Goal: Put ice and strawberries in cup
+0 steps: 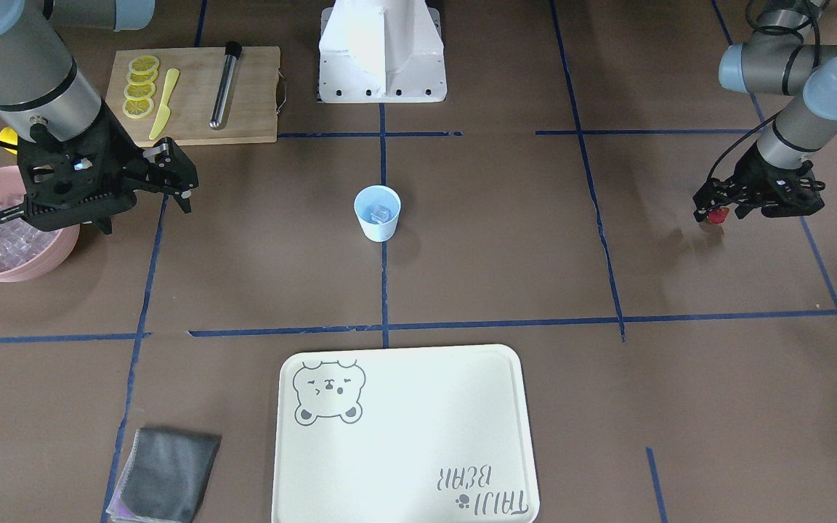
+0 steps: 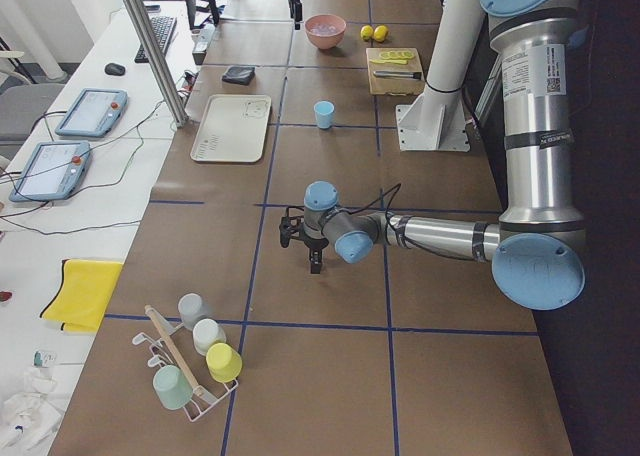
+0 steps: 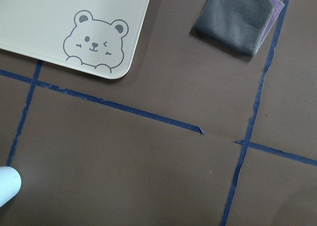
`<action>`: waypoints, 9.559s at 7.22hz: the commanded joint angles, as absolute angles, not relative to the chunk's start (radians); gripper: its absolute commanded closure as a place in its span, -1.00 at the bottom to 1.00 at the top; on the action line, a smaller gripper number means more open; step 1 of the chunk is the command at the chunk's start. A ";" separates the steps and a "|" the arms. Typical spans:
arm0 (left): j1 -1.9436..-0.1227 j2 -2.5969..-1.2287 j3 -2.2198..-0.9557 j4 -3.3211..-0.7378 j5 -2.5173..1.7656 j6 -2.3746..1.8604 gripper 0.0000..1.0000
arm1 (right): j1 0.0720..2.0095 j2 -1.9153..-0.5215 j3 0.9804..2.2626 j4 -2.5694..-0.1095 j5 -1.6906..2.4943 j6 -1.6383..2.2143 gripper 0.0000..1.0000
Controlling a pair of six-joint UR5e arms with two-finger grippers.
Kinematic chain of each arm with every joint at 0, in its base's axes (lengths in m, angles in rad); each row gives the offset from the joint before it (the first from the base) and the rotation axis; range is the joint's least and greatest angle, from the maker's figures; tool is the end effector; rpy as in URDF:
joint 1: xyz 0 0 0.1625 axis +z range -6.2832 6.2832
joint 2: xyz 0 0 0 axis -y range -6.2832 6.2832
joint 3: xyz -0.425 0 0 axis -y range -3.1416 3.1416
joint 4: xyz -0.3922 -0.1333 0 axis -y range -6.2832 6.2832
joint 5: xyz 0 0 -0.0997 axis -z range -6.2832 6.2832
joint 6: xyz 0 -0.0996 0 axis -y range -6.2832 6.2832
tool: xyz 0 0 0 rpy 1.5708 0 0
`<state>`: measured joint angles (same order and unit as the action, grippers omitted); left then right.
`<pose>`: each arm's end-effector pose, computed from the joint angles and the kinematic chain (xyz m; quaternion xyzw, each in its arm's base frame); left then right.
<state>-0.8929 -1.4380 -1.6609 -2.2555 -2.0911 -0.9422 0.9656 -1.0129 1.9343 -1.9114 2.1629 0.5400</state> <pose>0.2277 -0.4164 0.6100 0.0334 0.3891 -0.0404 0.9197 -0.2722 -0.5301 0.2251 0.0787 -0.3833 -0.1134 0.9132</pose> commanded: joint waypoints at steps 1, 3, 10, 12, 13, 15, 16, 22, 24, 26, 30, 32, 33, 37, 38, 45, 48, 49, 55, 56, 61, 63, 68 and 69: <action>-0.893 -1.436 -1.660 -2.253 -2.092 -0.939 -0.47 | 0.966 -1.014 1.936 -1.913 2.163 0.540 -0.99; -0.893 -1.433 -1.660 -2.253 -2.095 -0.936 -0.17 | 0.968 -1.014 1.936 -1.913 2.163 0.540 -0.99; -0.899 -1.424 -1.687 -2.249 -2.179 -0.930 0.97 | 0.977 -1.015 1.945 -1.916 2.164 0.540 -0.99; -0.935 -1.427 -1.742 -2.224 -2.224 -0.930 1.00 | 1.008 -1.026 1.963 -1.934 2.183 0.538 -0.99; -0.960 -1.428 -1.782 -2.168 -2.262 -0.930 1.00 | 1.011 -1.038 1.974 -1.934 2.184 0.538 -0.99; -0.983 -1.428 -1.909 -1.989 -2.286 -0.896 1.00 | 1.044 -1.057 1.976 -1.936 2.184 0.502 -0.99; -1.020 -1.433 -2.012 -1.798 -2.281 -0.782 1.00 | 1.072 -1.080 1.974 -1.942 2.189 0.435 -0.99; -0.869 -1.889 -2.148 -1.290 -2.177 -0.933 1.00 | 1.326 -1.279 1.942 -2.017 2.264 -0.030 -0.99; -0.748 -2.021 -2.085 -1.292 -2.085 -1.056 1.00 | 1.406 -1.334 1.893 -2.014 2.315 -0.142 -0.99; -0.697 -2.193 -1.944 -1.298 -2.044 -1.133 1.00 | 1.452 -1.376 1.867 -2.014 2.353 -0.198 -0.99; -0.596 -2.402 -1.746 -1.328 -1.972 -1.254 1.00 | 1.515 -1.445 1.696 -1.782 2.444 -0.232 -0.99; -0.568 -2.425 -1.662 -1.416 -1.954 -1.284 1.00 | 1.523 -1.450 1.684 -1.752 2.425 -0.235 -0.99; -0.546 -2.443 -1.637 -1.417 -1.936 -1.293 1.00 | 1.523 -1.456 1.683 -1.752 2.422 -0.235 -0.99; -0.531 -2.494 -1.525 -1.491 -1.934 -1.312 1.00 | 1.529 -1.457 1.672 -1.740 2.419 -0.225 -0.99; -0.523 -2.497 -1.523 -1.491 -1.936 -1.312 1.00 | 1.532 -1.457 1.674 -1.740 2.419 -0.225 -0.99; -0.500 -2.491 -1.539 -1.488 -1.936 -1.315 -1.00 | 1.542 -1.457 1.674 -1.740 2.421 -0.225 -0.99; -0.500 -2.490 -1.551 -1.486 -1.939 -1.313 -1.00 | 1.543 -1.457 1.674 -1.740 2.419 -0.225 -0.99; -0.503 -2.485 -1.586 -1.474 -1.939 -1.305 -1.00 | 1.543 -1.457 1.674 -1.740 2.419 -0.225 -0.99; -0.713 -2.314 -1.750 -1.295 -1.983 -0.967 -1.00 | 1.545 -1.465 1.666 -1.740 2.419 -0.225 -0.99; -0.785 -2.245 -1.785 -1.293 -2.032 -0.866 -1.00 | 1.545 -1.463 1.661 -1.740 2.418 -0.224 -0.99; -1.150 -1.903 -1.927 -1.129 -2.169 -0.311 -1.00 | 1.548 -1.451 1.620 -1.736 2.418 -0.209 -0.99; -1.300 -1.759 -1.907 -1.138 -2.278 -0.115 -1.00 | 1.552 -1.450 1.608 -1.697 2.419 -0.206 -0.99; -1.544 -1.680 -1.648 -1.263 -2.283 0.158 -1.00 | 1.577 -1.448 1.506 -1.533 2.434 -0.125 -0.99; -1.551 -1.649 -1.623 -1.338 -2.296 0.156 -1.00 | 1.577 -1.447 1.506 -1.531 2.436 -0.120 -0.99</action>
<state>-1.5237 -1.6812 -1.6665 -1.2530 -2.2853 0.1427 1.5740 -1.4477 1.5069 -1.5359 2.4336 -0.1338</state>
